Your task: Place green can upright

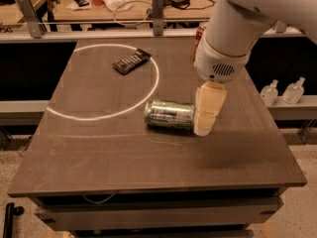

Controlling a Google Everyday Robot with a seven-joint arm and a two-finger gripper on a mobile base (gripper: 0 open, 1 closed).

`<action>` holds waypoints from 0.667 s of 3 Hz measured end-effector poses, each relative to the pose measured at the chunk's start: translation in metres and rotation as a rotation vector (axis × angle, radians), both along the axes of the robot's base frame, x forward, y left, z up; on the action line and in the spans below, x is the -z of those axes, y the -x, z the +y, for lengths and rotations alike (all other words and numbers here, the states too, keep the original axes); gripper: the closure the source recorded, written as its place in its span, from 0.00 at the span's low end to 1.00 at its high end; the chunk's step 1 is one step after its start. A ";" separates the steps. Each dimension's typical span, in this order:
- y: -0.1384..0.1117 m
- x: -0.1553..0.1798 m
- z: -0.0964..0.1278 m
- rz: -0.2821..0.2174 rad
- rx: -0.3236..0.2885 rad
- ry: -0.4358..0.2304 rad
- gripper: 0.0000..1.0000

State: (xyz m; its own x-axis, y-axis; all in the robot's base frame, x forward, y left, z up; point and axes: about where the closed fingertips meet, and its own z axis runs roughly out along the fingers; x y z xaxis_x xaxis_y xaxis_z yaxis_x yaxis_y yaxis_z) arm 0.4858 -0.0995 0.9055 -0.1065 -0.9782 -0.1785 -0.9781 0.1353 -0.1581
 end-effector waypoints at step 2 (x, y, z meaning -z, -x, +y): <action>-0.016 0.027 0.036 0.077 0.061 -0.008 0.00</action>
Offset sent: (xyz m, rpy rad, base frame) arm 0.0206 0.0578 -0.0448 0.0036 0.1384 -0.0883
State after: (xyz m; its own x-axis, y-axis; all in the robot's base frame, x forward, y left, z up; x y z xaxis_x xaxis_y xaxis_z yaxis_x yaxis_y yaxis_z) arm 0.5014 -0.0631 0.8781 -0.1795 -0.9680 -0.1756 -0.9772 0.1960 -0.0811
